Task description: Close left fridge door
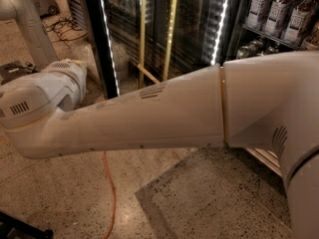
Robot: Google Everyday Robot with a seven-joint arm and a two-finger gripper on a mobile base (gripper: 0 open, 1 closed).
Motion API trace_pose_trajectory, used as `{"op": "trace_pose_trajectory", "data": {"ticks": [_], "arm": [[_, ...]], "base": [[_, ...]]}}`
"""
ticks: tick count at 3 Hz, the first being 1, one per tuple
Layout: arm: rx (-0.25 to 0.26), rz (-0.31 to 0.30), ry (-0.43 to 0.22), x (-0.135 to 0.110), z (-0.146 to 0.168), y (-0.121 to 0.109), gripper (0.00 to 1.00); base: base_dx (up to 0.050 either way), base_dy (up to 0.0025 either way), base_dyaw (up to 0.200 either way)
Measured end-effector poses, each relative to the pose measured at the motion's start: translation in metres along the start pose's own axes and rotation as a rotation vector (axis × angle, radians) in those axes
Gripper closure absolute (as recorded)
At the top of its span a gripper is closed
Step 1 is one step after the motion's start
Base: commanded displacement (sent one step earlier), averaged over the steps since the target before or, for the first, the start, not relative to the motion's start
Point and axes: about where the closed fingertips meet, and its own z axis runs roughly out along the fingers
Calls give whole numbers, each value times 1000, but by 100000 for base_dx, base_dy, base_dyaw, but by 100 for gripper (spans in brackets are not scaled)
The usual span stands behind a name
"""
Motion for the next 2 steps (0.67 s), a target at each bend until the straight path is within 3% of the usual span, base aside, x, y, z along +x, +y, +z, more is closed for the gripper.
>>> {"op": "trace_pose_trajectory", "data": {"ticks": [2], "arm": [[91, 52, -12, -16, 31, -19, 100]], "base": [[0, 0, 0]]}}
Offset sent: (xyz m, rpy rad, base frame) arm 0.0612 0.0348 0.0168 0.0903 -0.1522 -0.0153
